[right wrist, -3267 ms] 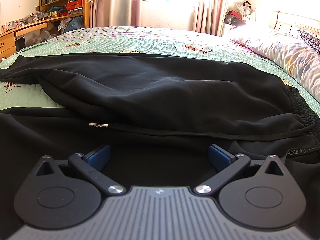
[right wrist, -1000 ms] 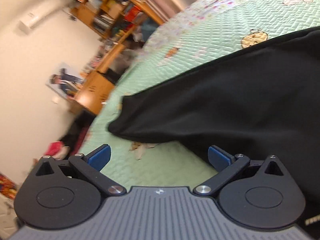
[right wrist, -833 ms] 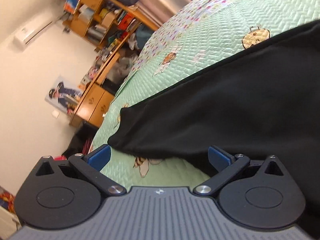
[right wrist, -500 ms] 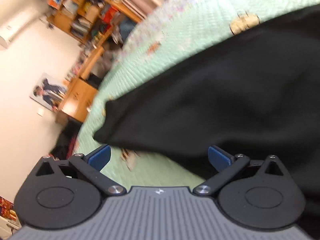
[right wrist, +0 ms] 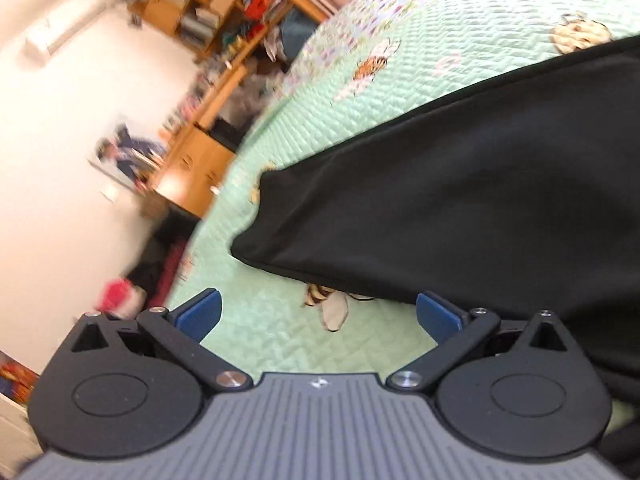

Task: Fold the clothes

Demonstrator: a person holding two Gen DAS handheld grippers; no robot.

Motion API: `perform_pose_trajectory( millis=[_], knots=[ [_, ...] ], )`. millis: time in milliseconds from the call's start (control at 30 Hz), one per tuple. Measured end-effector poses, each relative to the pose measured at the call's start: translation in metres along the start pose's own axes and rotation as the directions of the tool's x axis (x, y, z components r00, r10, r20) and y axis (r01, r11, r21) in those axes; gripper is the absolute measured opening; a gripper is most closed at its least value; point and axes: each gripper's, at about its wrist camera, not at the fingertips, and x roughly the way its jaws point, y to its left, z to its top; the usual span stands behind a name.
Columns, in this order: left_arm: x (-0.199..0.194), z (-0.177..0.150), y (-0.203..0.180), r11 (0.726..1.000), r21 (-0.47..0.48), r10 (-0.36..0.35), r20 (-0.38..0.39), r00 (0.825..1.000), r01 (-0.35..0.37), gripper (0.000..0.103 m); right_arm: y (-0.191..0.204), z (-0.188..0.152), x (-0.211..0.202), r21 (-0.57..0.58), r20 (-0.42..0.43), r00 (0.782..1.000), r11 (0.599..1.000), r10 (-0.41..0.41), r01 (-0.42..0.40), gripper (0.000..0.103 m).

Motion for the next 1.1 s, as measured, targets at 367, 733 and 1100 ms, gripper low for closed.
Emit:
perform_pose_trajectory(
  millis=[367, 733, 1100],
  knots=[
    [-0.002, -0.001, 0.028, 0.998, -0.02, -0.065, 0.042, 0.997, 0.066, 0.102, -0.017, 0.008, 0.036, 0.088, 0.042, 0.996, 0.993, -0.08, 0.076, 0.103],
    [-0.012, -0.003, 0.053, 0.987, -0.06, -0.147, 0.082, 0.986, 0.152, 0.102, 0.01, -0.021, 0.041, -0.046, -0.014, 0.994, 0.993, -0.11, 0.109, 0.103],
    [-0.04, -0.001, 0.066, 0.99, -0.065, -0.112, 0.167, 0.98, 0.124, 0.102, 0.043, -0.019, 0.093, -0.076, -0.042, 0.992, 0.99, -0.119, 0.115, 0.103]
  ],
)
